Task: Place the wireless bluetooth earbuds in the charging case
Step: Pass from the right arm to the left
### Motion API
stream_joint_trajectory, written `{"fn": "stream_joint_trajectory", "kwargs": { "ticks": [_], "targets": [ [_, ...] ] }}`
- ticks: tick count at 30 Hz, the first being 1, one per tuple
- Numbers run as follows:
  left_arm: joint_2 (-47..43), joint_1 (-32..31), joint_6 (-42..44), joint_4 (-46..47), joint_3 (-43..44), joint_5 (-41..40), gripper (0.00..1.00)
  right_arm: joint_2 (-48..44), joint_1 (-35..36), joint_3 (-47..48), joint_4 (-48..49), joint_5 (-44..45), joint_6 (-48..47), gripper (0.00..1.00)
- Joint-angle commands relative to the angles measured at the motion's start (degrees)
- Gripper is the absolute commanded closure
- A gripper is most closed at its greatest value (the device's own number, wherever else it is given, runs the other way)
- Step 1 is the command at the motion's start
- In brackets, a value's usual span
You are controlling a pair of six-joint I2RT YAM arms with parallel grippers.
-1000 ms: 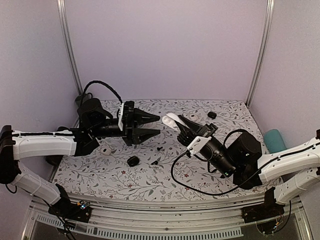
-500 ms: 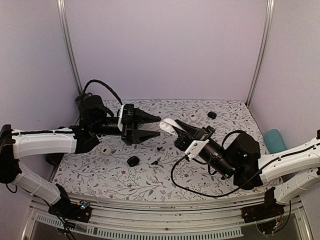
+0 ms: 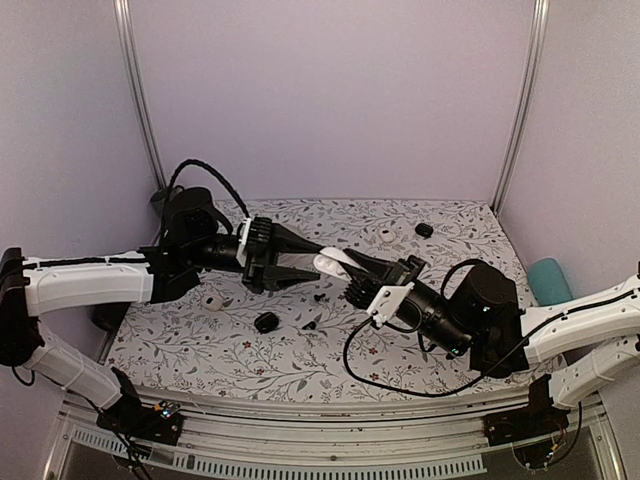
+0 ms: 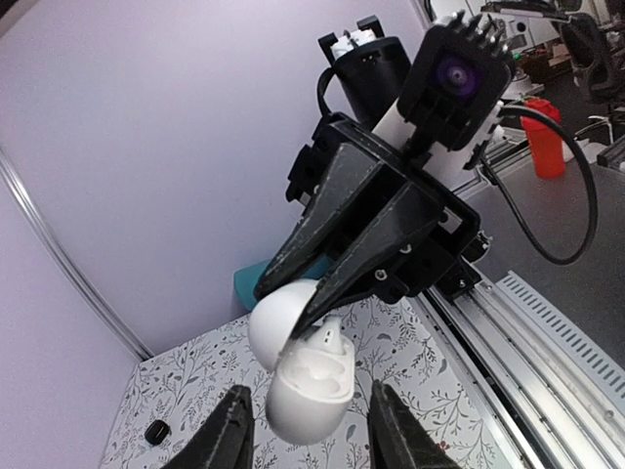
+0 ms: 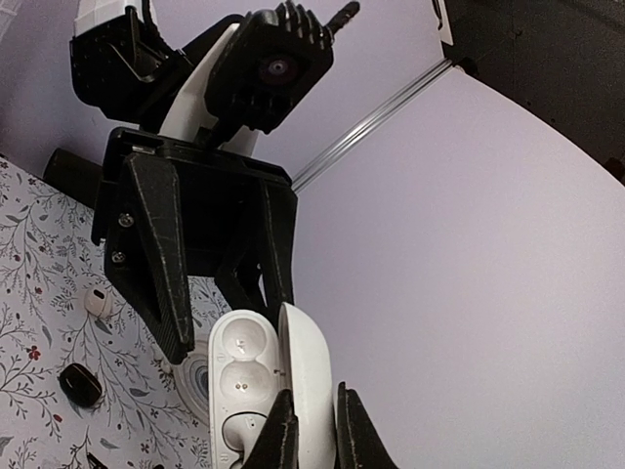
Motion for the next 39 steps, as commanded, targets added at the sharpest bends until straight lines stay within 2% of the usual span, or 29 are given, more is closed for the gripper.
{"fn": "stream_joint_trajectory", "kwargs": {
  "ticks": [1, 20, 34, 39],
  "targets": [
    [1.0, 0.6, 2.0, -2.6, 1.8, 1.1, 0.59, -1.4, 0.5, 2.3, -1.6, -1.2, 1.5, 0.98],
    [0.6, -0.4, 8.1, -9.6, 3.0, 5.0, 0.67, -2.1, 0.3, 5.5, -10.3, -5.3, 7.0, 0.98],
    [-0.4, -1.3, 7.8, -10.1, 2.6, 5.8, 0.78, -2.9, -3.3, 9.4, -20.2, -13.7, 16.2, 0.98],
    [-0.4, -1.6, 6.5, -8.9, 2.2, 6.1, 0.71, -2.8, -5.1, 10.3, -22.3, -16.9, 19.3, 0.98]
  ]
}}
